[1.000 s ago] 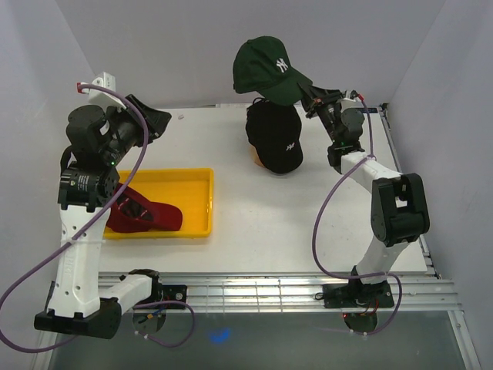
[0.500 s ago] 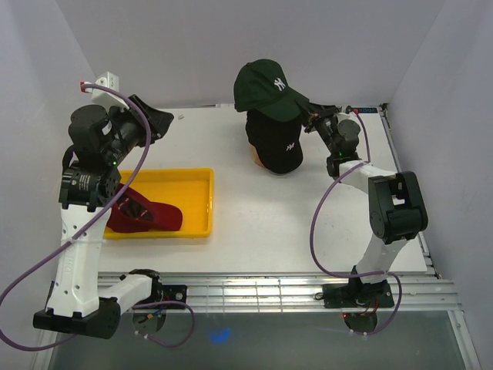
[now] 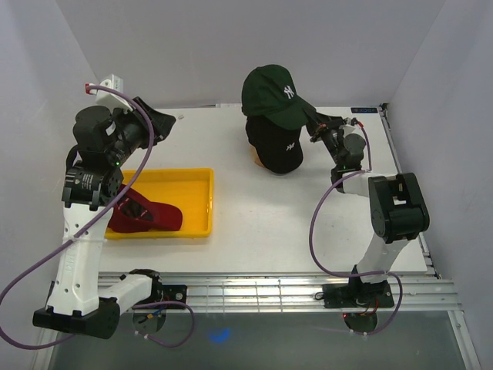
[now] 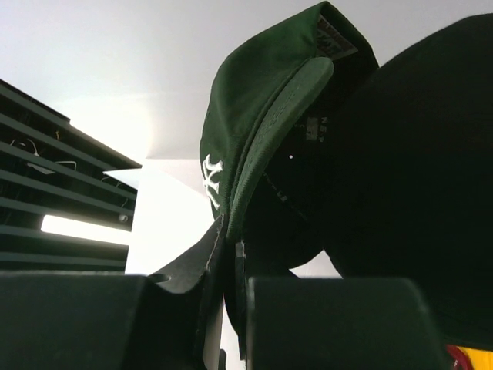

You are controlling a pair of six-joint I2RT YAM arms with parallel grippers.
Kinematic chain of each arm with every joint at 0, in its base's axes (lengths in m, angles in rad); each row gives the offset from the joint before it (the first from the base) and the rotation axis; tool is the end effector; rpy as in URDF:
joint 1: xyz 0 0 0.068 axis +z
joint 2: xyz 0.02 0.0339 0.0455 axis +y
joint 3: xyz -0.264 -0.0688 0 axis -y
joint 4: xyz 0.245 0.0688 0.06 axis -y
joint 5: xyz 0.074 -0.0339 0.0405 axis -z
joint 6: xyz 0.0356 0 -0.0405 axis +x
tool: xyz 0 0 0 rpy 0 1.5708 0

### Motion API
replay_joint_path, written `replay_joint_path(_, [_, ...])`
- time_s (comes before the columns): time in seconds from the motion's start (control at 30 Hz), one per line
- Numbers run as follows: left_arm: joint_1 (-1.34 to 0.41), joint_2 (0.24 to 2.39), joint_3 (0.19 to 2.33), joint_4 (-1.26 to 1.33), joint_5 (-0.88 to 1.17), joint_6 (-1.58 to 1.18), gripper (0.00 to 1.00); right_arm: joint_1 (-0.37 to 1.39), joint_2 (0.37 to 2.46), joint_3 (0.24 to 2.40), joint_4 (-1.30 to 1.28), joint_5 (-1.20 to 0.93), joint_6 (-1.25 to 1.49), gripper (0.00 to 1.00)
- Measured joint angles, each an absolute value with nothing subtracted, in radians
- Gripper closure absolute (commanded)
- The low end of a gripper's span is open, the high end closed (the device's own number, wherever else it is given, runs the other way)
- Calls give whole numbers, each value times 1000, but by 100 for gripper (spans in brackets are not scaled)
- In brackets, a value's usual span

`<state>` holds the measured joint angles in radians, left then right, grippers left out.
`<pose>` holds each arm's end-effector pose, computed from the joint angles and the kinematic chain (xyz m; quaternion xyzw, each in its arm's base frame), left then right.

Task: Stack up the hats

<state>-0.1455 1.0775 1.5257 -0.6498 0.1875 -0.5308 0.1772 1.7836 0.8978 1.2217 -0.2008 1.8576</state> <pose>0.1935 -0.0351 0.4844 -0.0896 0.7683 -0.2773 0.5699 0.3728 0.0740 0.2557 0.3745 0.4453 0.7207 0.3770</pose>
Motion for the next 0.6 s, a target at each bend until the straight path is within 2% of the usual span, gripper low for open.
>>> replay_joint_path(0.6, [-153,1077,1513,-647,168,-519,51,138,1783,681,1288,-205,1930,92])
